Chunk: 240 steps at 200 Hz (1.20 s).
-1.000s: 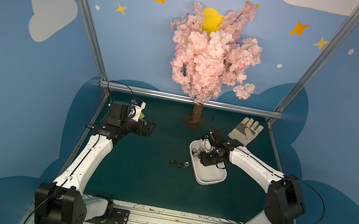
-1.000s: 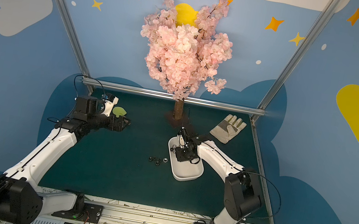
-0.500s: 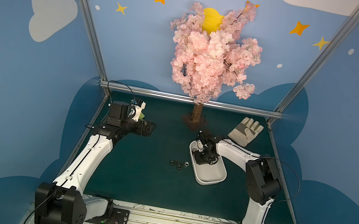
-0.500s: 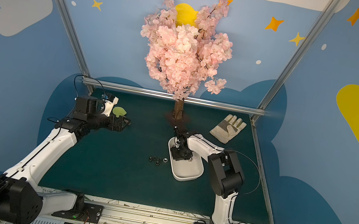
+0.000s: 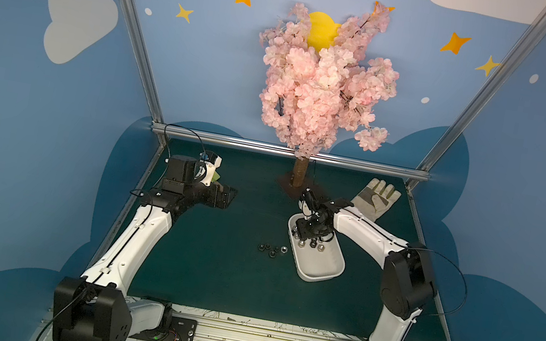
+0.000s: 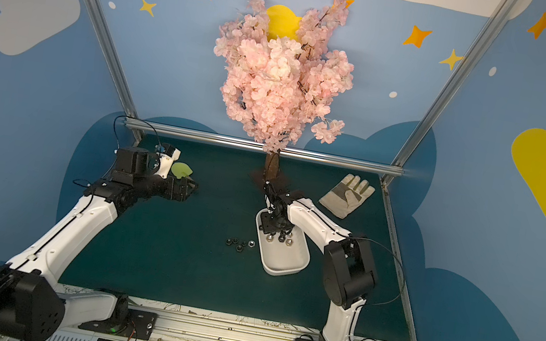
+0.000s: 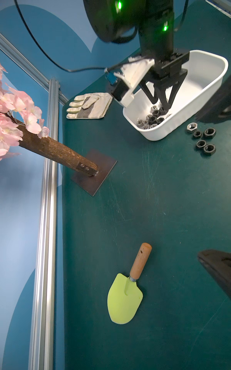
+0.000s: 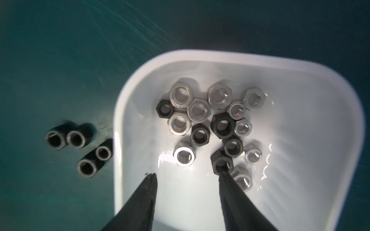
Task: Put the nuts on the desktop into the storage box
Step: Place the nut in the storage box, then pick up the nut from the center of the board.
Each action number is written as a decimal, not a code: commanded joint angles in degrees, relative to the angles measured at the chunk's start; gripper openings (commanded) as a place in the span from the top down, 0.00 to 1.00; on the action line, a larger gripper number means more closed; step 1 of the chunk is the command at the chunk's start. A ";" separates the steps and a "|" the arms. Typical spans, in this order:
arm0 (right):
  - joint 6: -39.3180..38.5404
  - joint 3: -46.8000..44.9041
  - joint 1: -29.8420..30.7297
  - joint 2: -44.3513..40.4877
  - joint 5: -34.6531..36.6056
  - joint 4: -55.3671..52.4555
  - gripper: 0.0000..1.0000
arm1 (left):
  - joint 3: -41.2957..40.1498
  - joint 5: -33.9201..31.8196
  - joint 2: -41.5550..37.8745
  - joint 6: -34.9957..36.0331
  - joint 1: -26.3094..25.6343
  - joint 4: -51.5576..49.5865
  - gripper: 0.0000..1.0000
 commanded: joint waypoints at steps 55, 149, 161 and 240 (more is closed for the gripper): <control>-5.90 3.48 12.20 2.39 -9.70 6.54 0.42 | 0.03 1.48 -0.24 0.10 0.30 0.62 0.00; -10.61 12.43 14.08 17.56 -7.67 1.37 0.40 | 0.11 1.54 -0.04 0.01 0.16 0.47 0.00; -10.63 13.13 14.12 18.19 -8.04 0.84 0.41 | 0.04 1.54 -0.14 -0.07 0.11 0.35 0.00; -11.85 12.50 15.16 19.93 -8.27 0.21 0.53 | -0.05 0.46 -0.69 0.36 0.23 0.22 0.00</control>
